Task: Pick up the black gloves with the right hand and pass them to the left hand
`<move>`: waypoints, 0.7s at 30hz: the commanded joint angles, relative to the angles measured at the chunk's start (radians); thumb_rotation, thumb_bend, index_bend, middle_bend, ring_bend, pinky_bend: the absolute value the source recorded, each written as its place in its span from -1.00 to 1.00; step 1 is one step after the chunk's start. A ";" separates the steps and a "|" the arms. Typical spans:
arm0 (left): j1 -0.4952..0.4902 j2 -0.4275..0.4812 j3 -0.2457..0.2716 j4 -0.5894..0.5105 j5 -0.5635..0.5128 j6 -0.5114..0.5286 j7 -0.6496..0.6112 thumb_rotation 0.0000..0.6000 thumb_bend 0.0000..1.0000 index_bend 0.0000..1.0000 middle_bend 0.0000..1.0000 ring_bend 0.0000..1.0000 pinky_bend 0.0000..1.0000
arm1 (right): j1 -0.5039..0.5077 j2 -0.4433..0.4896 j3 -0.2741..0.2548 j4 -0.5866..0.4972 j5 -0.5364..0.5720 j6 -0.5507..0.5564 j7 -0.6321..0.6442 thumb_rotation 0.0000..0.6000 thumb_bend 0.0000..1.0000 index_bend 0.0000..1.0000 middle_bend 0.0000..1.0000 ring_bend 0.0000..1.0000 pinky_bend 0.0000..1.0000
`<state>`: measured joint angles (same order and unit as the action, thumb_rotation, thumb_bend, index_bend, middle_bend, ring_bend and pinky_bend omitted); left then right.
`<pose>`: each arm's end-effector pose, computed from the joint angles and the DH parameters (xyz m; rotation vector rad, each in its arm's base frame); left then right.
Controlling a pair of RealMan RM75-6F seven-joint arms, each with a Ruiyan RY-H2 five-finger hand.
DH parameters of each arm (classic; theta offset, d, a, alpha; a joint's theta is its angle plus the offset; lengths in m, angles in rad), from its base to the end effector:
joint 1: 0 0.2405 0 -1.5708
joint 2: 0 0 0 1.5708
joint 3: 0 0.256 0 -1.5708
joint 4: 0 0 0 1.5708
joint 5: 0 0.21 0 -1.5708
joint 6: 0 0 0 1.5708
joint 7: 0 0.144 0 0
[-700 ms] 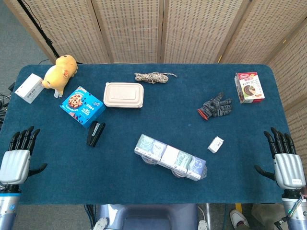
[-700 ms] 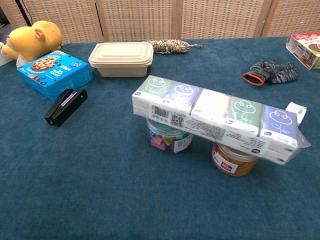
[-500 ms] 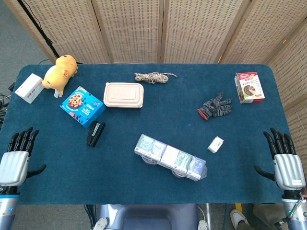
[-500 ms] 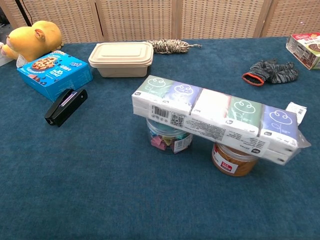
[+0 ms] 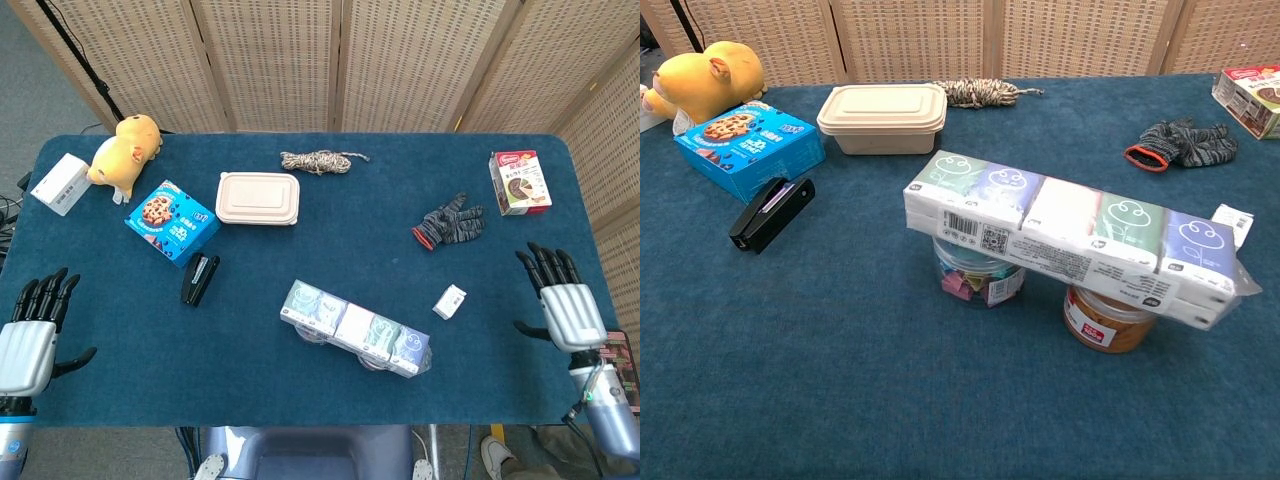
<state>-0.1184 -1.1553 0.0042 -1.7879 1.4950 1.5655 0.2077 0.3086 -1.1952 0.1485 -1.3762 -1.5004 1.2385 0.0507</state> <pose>-0.2678 0.1756 0.1388 -1.3923 -0.8764 -0.9388 -0.3067 -0.2776 0.1445 1.5682 -0.7929 0.8858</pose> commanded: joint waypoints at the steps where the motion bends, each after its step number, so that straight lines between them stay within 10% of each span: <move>1: 0.002 -0.005 -0.005 0.000 0.000 -0.002 0.010 1.00 -0.95 -1.00 -1.00 -1.00 -1.00 | 0.141 -0.066 0.035 0.161 0.005 -0.159 0.098 1.00 -1.00 -1.00 -1.00 -1.00 -1.00; 21: -0.027 -0.043 -0.082 0.052 -0.085 -0.066 0.000 1.00 -0.95 -1.00 -1.00 -1.00 -1.00 | 0.545 -0.495 -0.053 0.970 -0.077 -0.537 0.442 1.00 -1.00 -0.94 -1.00 -1.00 -1.00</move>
<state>-0.1442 -1.1975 -0.0758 -1.7378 1.4118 1.5012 0.2072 0.7953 -1.6105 0.1359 -0.5170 -1.5440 0.7495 0.4314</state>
